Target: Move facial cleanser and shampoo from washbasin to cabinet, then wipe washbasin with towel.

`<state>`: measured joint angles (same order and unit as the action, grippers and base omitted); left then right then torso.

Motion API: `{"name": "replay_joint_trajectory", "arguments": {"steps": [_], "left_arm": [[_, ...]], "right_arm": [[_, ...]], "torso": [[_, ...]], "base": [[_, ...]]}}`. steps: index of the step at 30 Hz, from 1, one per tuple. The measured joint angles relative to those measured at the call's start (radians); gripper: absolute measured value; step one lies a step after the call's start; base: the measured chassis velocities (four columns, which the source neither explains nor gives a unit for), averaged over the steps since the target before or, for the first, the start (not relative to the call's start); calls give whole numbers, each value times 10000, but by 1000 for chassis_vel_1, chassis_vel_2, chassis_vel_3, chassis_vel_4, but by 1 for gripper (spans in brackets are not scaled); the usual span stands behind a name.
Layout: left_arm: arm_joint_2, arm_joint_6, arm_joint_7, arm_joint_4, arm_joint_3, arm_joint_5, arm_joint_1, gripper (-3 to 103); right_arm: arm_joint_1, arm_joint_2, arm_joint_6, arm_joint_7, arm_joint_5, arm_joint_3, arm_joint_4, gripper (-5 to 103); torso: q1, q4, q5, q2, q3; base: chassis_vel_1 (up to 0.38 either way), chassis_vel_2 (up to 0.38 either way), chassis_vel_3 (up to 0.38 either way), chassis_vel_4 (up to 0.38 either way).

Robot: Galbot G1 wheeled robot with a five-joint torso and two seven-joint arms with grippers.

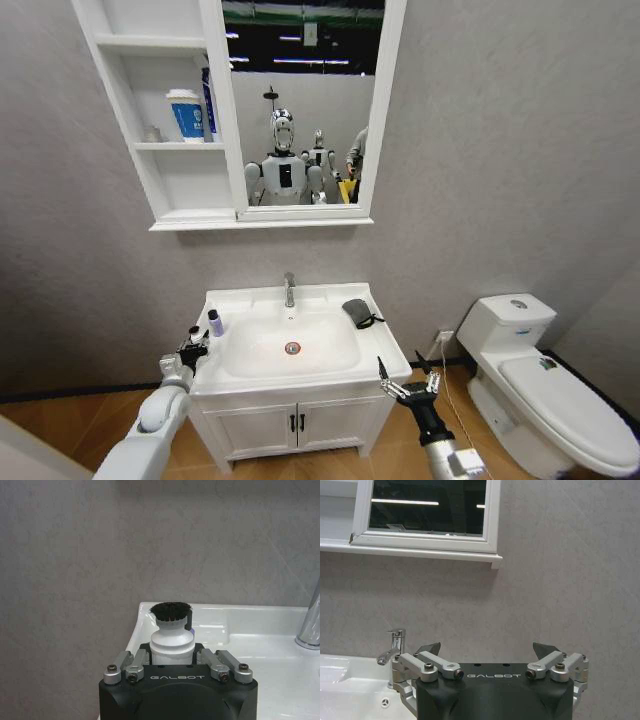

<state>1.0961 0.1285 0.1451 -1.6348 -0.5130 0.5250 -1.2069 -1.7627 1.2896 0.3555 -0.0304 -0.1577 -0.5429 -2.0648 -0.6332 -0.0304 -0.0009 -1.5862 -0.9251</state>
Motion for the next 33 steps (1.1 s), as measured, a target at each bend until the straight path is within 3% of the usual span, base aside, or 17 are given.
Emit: {"name": "replay_joint_trajectory", "arguments": {"steps": [4,6,7,9,10,12,13,14,16,18,20,24,26,28,31,33], "left_arm": [[-323,1,19,-525,-32,181,-99,35],[-1053,86,129,-1313,-70,539,-28,35],[-1053,86,129,-1313,-70,539,-28,35],[-1794,203,270,-1853,-119,979,145,35],[-2683,389,465,-2368,-209,1627,451,35],[-3005,462,528,-2524,-232,1883,570,35],[-3830,665,731,-2877,-294,2598,945,35],[-3830,665,731,-2877,-294,2598,945,35],[-4985,1052,838,-3222,-370,3633,1573,35],[-5281,1149,841,-3259,-370,3878,1769,35],[-6011,1344,840,-3201,-151,4452,2566,35],[-6416,1481,846,-2927,361,4896,3727,35],[-6561,1784,990,-2469,1394,5355,5474,35],[-6562,1915,1068,-2315,1753,5523,5989,35],[-6437,2515,1113,-1428,3619,5973,8423,35],[-6411,2574,1112,-1299,3832,5985,8688,35]], "right_arm": [[30,-2,-24,-12,-17,12,0,100],[52,-2,-42,-18,-31,35,-12,100],[52,-2,-42,-18,-31,35,-12,100],[54,2,-52,-20,-35,48,-39,100],[55,21,-54,-20,-34,59,-56,100],[55,28,-54,-21,-35,59,-60,100],[54,51,-54,-19,-34,67,-76,100],[54,51,-54,-19,-34,67,-76,100],[53,64,-54,-15,-53,66,-103,100],[54,62,-54,-13,-66,65,-111,100],[77,42,-55,-3,-116,47,-132,100],[117,5,-68,2,-173,21,-166,100],[135,-45,-92,4,-256,-58,-231,100],[133,-58,-96,9,-275,-81,-250,100],[75,-91,-99,29,-361,-207,-297,100],[63,-90,-99,31,-370,-229,-300,100]], "torso": [[0,0,-1,0,0],[0,0,0,0,0],[0,0,0,0,0],[0,0,0,0,0],[0,0,3,0,0],[0,0,2,0,0],[0,0,4,0,0],[0,0,4,0,0],[0,0,-1,0,0],[0,0,0,0,0],[1,1,1,0,0],[0,1,1,0,0],[0,-1,2,0,0],[0,0,0,0,-1],[0,-1,1,0,-1],[0,-1,2,0,-1]], "base": [[0,0,0,0],[0,0,0,0],[0,0,0,0],[0,0,0,0],[0,0,0,0],[0,0,0,0],[0,0,0,0],[0,0,0,0],[0,0,0,0],[0,0,0,0],[0,0,0,0],[0,0,0,0],[0,0,0,0],[0,0,0,0],[0,0,0,0],[0,0,0,0]]}}
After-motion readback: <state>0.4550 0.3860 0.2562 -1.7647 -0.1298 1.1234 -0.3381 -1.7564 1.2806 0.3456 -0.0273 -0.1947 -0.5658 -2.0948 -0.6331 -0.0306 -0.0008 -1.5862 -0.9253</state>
